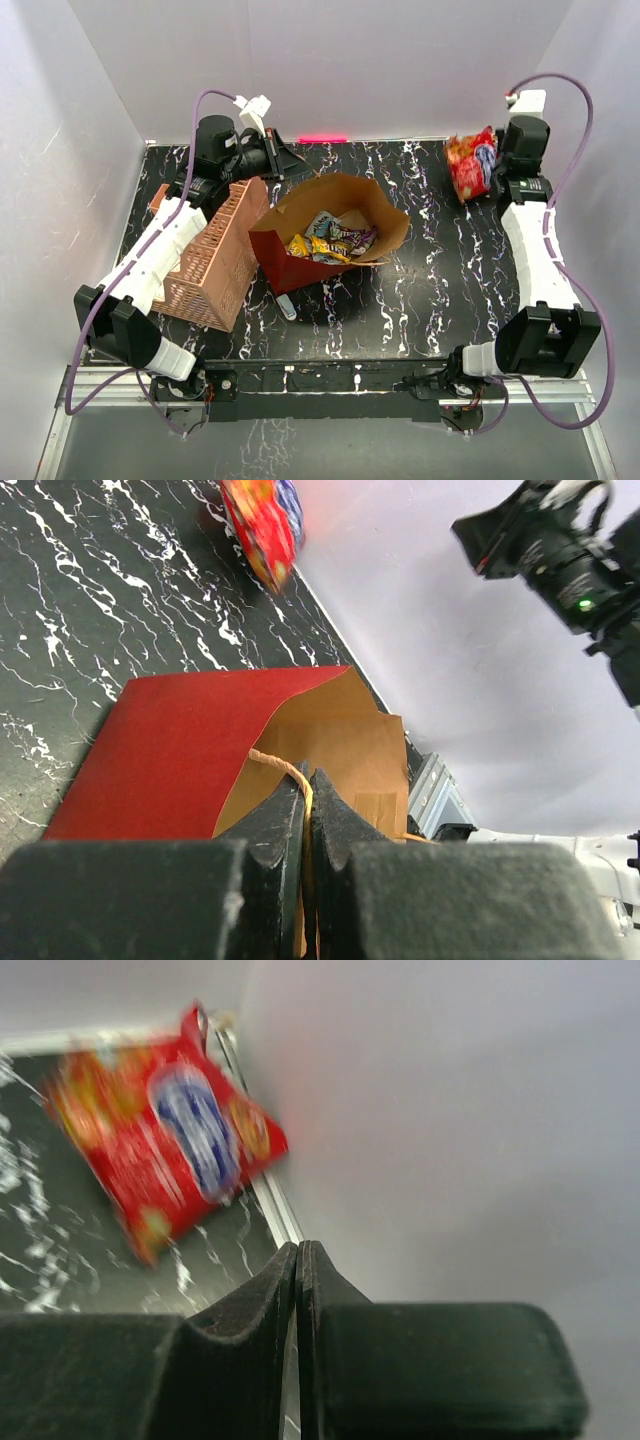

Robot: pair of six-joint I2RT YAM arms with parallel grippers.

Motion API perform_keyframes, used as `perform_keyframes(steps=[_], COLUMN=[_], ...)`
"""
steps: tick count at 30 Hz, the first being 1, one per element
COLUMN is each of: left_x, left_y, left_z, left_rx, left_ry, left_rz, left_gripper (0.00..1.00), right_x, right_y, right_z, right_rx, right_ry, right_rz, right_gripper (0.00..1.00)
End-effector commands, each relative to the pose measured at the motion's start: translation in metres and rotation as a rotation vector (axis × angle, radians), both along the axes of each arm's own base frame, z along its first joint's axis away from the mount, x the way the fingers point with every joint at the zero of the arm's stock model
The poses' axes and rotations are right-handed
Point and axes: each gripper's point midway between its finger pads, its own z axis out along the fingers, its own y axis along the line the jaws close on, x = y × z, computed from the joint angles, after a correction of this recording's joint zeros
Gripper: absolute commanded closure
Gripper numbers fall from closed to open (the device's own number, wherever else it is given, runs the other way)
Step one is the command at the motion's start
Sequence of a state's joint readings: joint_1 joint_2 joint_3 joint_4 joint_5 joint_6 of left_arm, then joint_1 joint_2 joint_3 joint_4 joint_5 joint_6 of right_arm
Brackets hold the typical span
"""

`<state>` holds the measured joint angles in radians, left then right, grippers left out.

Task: Take the snacks out of the paper bag
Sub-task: Place the snack at the corner of the board, then move the snack to the center of the board.

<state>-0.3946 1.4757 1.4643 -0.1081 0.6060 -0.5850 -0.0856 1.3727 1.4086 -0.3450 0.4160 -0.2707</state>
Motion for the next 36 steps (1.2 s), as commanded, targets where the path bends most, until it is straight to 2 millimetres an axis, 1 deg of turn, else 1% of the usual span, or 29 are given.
perform_keyframes(steps=[1, 2, 3, 4, 5, 7, 9, 10, 11, 12, 15, 18, 20, 21, 23, 24, 25, 26, 28, 31, 32, 35, 36], left_x=[-0.021, -0.021, -0.022, -0.022, -0.022, -0.022, -0.023, -0.024, -0.025, -0.026, -0.031, -0.036, -0.038, -0.040, -0.044, -0.045, -0.046, -0.048, -0.050, -0.055, -0.056, -0.057, -0.062], left_y=[0.004, 0.004, 0.003, 0.003, 0.002, 0.000, -0.001, -0.001, 0.000, 0.000, 0.001, 0.001, 0.001, 0.001, -0.003, -0.004, -0.005, -0.005, -0.007, -0.010, -0.011, -0.011, -0.009], left_z=[0.038, 0.038, 0.037, 0.037, 0.036, 0.034, 0.032, 0.032, 0.031, 0.030, 0.027, 0.024, 0.022, 0.020, 0.018, 0.017, 0.016, 0.017, 0.019, 0.017, 0.016, 0.013, 0.020], left_rx=[-0.045, -0.046, -0.048, -0.049, -0.051, -0.057, -0.065, -0.066, -0.066, -0.067, -0.072, -0.074, -0.071, -0.072, -0.072, -0.070, -0.065, -0.062, -0.059, -0.057, -0.054, -0.050, -0.056], left_ry=[-0.094, -0.091, -0.088, -0.084, -0.082, -0.072, -0.067, -0.067, -0.066, -0.066, -0.053, -0.039, -0.029, -0.022, -0.013, -0.012, -0.010, -0.010, -0.007, 0.003, 0.008, 0.024, 0.009], left_rz=[-0.044, -0.048, -0.051, -0.054, -0.061, -0.071, -0.076, -0.079, -0.079, -0.077, -0.087, -0.096, -0.100, -0.103, -0.115, -0.122, -0.123, -0.126, -0.134, -0.152, -0.153, -0.152, -0.152], left_gripper=[1.00, 1.00, 1.00, 1.00, 1.00, 1.00, 1.00, 1.00, 1.00, 1.00, 1.00, 1.00, 1.00, 1.00, 1.00, 1.00, 1.00, 1.00, 1.00, 1.00, 1.00, 1.00, 1.00], right_x=[-0.012, -0.012, -0.011, -0.008, -0.003, 0.003, 0.014, 0.021, 0.029, 0.039, 0.070, 0.098, 0.115, 0.124, 0.137, 0.144, 0.151, 0.158, 0.174, 0.196, 0.202, 0.212, 0.215], right_y=[-0.030, -0.030, -0.023, -0.013, 0.003, 0.023, 0.035, 0.037, 0.039, 0.041, 0.044, 0.042, 0.041, 0.042, 0.044, 0.045, 0.045, 0.046, 0.049, 0.048, 0.046, 0.037, 0.034], right_z=[-0.036, -0.049, -0.063, -0.072, -0.079, -0.089, -0.097, -0.100, -0.104, -0.107, -0.112, -0.123, -0.134, -0.153, -0.168, -0.174, -0.179, -0.187, -0.194, -0.207, -0.214, -0.240, -0.246], right_rx=[0.076, 0.104, 0.132, 0.163, 0.221, 0.330, 0.405, 0.440, 0.463, 0.486, 0.585, 0.696, 0.812, 0.874, 0.992, 1.041, 1.088, 1.108, 1.128, 1.163, 1.177, 1.228, 1.248], right_ry=[-0.031, -0.025, -0.009, 0.004, 0.005, -0.017, -0.039, -0.048, -0.049, -0.050, -0.094, -0.175, -0.234, -0.235, -0.303, -0.354, -0.396, -0.408, -0.448, -0.482, -0.478, -0.484, -0.494], right_rz=[-0.069, -0.042, 0.002, 0.058, 0.133, 0.204, 0.242, 0.240, 0.252, 0.260, 0.263, 0.216, 0.168, 0.133, 0.077, 0.063, 0.047, 0.027, 0.009, -0.017, -0.039, -0.138, -0.169], right_gripper=[0.93, 0.93, 0.93, 0.93, 0.93, 0.93, 0.92, 0.81, 0.67, 0.58, 0.38, 0.25, 0.21, 0.20, 0.14, 0.08, 0.03, 0.02, 0.02, 0.02, 0.02, 0.02, 0.03])
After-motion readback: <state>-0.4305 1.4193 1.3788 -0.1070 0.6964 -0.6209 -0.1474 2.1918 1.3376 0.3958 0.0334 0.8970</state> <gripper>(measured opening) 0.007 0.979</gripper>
